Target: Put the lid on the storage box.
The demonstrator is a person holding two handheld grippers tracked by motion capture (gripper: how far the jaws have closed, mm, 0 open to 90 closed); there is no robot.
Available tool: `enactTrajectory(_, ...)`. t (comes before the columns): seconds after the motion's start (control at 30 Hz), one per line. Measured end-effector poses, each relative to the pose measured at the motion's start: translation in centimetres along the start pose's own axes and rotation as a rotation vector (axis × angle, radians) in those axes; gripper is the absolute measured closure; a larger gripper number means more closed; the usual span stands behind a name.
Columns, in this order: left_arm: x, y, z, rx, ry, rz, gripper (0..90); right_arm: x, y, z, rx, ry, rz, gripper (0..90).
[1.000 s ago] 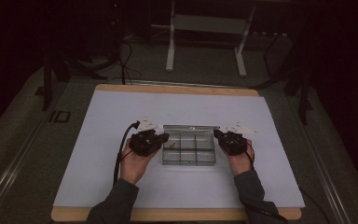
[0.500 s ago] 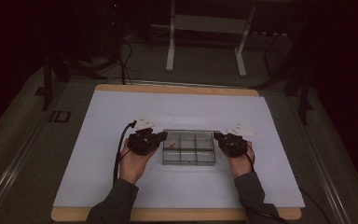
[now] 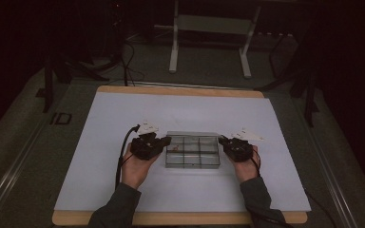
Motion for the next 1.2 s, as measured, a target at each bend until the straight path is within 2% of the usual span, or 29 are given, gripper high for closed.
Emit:
enactTrajectory(0.47,-0.3,0.0,-0.4,0.009,-0.015,-0.007,89.6,-0.9,0.7,-0.8,0.01,-0.019,0.003,75.9)
enactTrajectory(0.8,-0.4,0.0,-0.8,0.013,-0.018,-0.011,89.4,-2.1,2.1,-1.2,0.001,-0.075,-0.005,73.0)
enactTrajectory(1.2,-0.8,0.0,-1.7,0.026,-0.023,-0.014,89.3,-2.9,4.1,-2.3,0.002,-0.099,-0.023,72.3)
Point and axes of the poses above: each handheld gripper's, and its own axes: y roughly backward along the jaws, z roughly out of its top, x roughly to its left, the point moved 3 cm from there along -y, roughly forward along the jaws, and after that the axes turned 13 degrees about -z, right-handed, at the moved point
